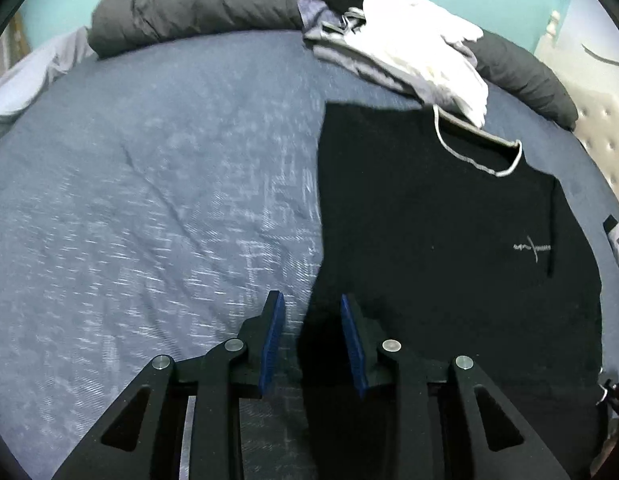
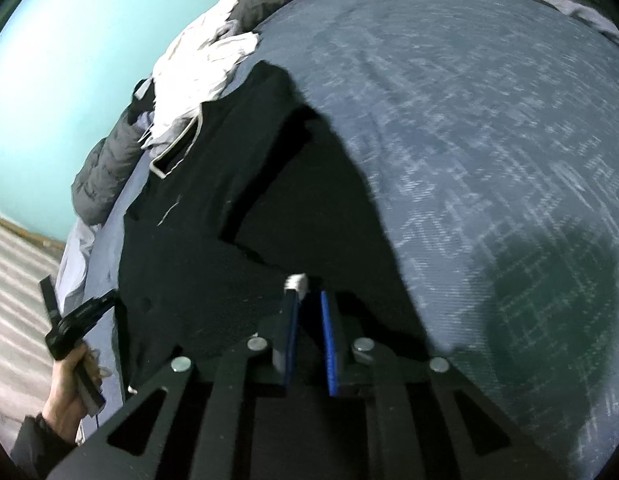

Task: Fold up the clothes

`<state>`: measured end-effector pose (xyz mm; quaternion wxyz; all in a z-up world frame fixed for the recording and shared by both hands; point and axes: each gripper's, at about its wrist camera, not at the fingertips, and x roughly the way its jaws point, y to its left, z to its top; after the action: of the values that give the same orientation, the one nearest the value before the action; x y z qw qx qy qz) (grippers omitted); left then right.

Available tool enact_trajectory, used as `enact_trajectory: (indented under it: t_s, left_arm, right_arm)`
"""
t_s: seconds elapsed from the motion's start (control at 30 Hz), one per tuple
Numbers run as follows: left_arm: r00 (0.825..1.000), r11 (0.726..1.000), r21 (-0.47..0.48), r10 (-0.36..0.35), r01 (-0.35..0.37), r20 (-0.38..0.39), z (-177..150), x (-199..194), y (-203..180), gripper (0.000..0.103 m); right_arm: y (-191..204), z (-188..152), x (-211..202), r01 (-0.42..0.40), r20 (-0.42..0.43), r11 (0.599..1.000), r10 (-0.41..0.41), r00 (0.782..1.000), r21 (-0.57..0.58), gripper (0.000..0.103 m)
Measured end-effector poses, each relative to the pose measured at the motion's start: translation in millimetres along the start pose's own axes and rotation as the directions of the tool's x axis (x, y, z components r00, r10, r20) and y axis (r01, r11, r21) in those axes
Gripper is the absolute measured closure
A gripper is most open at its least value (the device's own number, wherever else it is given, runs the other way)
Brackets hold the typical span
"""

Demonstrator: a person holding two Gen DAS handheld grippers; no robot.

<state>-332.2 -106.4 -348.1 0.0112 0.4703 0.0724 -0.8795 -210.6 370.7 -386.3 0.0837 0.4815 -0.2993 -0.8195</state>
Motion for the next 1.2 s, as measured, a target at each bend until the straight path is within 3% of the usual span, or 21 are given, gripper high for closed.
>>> enact_trajectory:
  t_s: [0.1,0.2,0.3,0.4,0.53,0.73,0.87,1.2]
  left_arm:
    - [1.000,1.000,0.016,-0.005,0.004,0.029,-1,-16,-1,0.070]
    - [0.999,0.998,0.046,-0.034,0.032,0.031,-4,-18,-9,0.069]
    - [0.998,0.996,0.061,-0.061,0.061,-0.003,-12,-15,-17,0.068]
    - [0.996,0.995,0.061,-0.078,0.081,-0.046,-25,-10,-22,0.068]
    - [0.994,0.995,0.053,-0.079,0.083,-0.074,-40,-10,-19,0.067]
    - [0.992,0.994,0.004,-0.108,0.108,-0.066,-52,-40,-6,0.059]
    - [0.989,0.993,-0.026,-0.119,0.117,-0.085,-70,-64,1,0.054]
    - [0.975,0.985,-0.081,-0.160,0.149,-0.154,-127,-120,10,0.050]
  right_arm:
    - [-3,3,-9,-0.015,0.046,0.999,0.014,0.999,0.029,0.092]
    - [10,5,-17,-0.052,0.087,0.998,0.054,0.995,-0.025,0.092]
    - [26,2,-11,-0.091,0.057,0.992,0.096,0.994,-0.091,0.092]
    - [32,-3,7,-0.084,-0.021,0.991,0.082,0.996,-0.104,0.092]
    - [21,-4,18,-0.064,-0.066,0.997,0.060,0.996,-0.051,0.092]
    - [8,1,4,-0.059,-0.014,0.998,0.059,0.998,0.025,0.091]
    - [-3,3,-3,-0.049,0.004,0.996,0.049,0.999,0.078,0.079]
    - [-18,-2,-16,-0.090,0.022,0.983,0.087,0.996,0.160,0.072]
